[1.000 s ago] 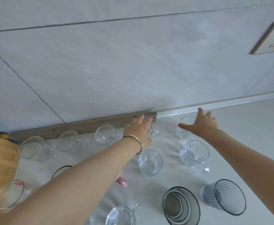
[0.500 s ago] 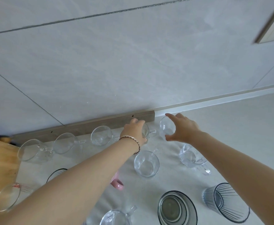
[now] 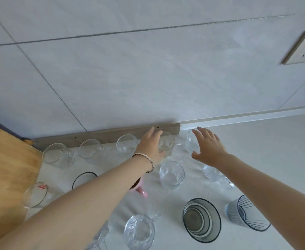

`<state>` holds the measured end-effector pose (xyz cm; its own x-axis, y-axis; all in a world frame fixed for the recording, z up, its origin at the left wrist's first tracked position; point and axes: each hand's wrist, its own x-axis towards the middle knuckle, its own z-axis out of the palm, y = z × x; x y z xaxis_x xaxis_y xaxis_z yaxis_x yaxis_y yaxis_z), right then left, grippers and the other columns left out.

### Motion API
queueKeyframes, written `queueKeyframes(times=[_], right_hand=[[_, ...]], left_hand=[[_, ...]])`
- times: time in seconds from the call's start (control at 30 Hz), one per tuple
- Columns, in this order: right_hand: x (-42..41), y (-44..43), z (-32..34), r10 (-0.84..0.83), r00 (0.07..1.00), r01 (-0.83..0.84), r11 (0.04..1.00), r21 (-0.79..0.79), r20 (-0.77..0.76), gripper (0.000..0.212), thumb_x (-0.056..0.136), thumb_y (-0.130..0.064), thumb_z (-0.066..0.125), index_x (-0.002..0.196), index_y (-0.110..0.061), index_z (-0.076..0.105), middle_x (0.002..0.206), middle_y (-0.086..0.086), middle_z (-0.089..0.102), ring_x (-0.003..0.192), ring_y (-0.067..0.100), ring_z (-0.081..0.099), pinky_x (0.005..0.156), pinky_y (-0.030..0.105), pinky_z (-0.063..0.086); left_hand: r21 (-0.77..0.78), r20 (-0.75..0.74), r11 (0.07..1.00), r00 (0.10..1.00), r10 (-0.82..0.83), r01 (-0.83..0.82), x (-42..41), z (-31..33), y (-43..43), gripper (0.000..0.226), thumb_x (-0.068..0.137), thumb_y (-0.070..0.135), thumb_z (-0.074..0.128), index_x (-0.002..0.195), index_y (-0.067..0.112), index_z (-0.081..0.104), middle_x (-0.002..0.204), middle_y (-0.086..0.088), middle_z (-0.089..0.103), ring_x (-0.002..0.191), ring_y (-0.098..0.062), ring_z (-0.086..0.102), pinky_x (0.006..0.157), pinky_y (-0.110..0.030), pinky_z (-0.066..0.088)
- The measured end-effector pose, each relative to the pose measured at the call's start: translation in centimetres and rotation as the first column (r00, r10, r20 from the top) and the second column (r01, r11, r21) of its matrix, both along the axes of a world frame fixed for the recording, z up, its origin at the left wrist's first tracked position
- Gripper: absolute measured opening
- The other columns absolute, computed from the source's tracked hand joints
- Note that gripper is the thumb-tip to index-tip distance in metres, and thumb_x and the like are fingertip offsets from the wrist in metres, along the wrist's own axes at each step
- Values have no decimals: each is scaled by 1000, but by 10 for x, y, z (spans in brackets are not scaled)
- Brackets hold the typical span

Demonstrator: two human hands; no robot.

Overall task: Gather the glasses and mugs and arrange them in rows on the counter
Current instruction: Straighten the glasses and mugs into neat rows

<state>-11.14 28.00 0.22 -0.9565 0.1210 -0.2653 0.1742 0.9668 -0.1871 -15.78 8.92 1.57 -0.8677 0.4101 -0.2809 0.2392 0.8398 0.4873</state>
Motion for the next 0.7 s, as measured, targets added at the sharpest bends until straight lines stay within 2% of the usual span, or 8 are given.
queueKeyframes(times=[0.1, 0.2, 0.3, 0.37, 0.43, 0.57, 0.63, 0.7], right_hand=[[15, -38, 16, 49, 999, -49, 998, -39, -19, 64, 89, -29, 55, 146, -16, 28, 154, 4, 24, 144, 22, 18, 117, 33, 17], [26, -97, 30, 143, 990, -144, 980, -139, -21, 51, 90, -27, 53, 139, -17, 42, 146, 3, 39, 138, 21, 31, 114, 31, 24], [33, -166, 41, 229, 973, -225, 942, -249, -15, 39, 89, -22, 54, 128, -18, 55, 131, 3, 53, 126, 20, 45, 104, 30, 36], [34, -210, 43, 264, 965, -257, 929, -267, -11, 40, 88, -24, 53, 128, -17, 54, 130, 3, 53, 123, 20, 48, 101, 31, 40], [30, -251, 38, 278, 960, -266, 934, -240, 20, 54, 88, -34, 57, 136, -15, 43, 135, 7, 48, 126, 24, 46, 103, 36, 41], [22, -315, 20, 202, 966, -172, 968, -184, 160, 98, 75, -50, 70, 147, -13, 15, 139, 13, 37, 129, 32, 40, 102, 42, 41], [20, -331, 10, 129, 978, -103, 982, -159, 162, 95, 75, -46, 71, 146, -15, 17, 139, 10, 35, 128, 33, 41, 97, 40, 44], [20, -335, 1, 69, 991, -50, 986, -159, 118, 81, 77, -39, 70, 140, -13, 26, 137, 7, 35, 125, 32, 44, 93, 38, 47]], left_hand=[[71, -54, 997, 998, 18, -15, 29, 18, -48, 51, 89, 15, 52, 138, 18, 37, 151, -3, 30, 140, -20, 28, 113, -29, 25], [18, -123, 998, 991, 56, -55, 54, 26, -113, 29, 89, 16, 52, 117, 17, 59, 125, -2, 59, 119, -20, 53, 101, -29, 40], [-32, -161, 987, 975, 152, -159, 70, 27, -186, 24, 90, 14, 51, 109, 15, 65, 114, -3, 67, 108, -22, 61, 93, -31, 47], [-57, -210, 970, 953, 218, -234, 73, 24, -230, 28, 87, 11, 52, 114, 13, 62, 118, -5, 64, 111, -25, 59, 93, -33, 47], [-96, -240, 947, 931, 276, -306, 72, 19, -266, 41, 83, 10, 56, 123, 12, 54, 128, -7, 56, 118, -26, 54, 97, -34, 45], [-281, -121, 900, 943, 311, -333, 64, 8, -311, 74, 82, 24, 59, 145, 21, 21, 158, 2, 14, 145, -18, 19, 113, -36, 33], [-315, -14, 887, 936, 351, -337, 57, 0, -321, 81, 81, 26, 60, 147, 25, 12, 159, 3, 6, 146, -21, 19, 113, -40, 33], [-283, 78, 896, 923, 377, -342, 49, -9, -323, 82, 79, 24, 63, 146, 23, 16, 157, -1, 15, 140, -25, 31, 112, -41, 36]])
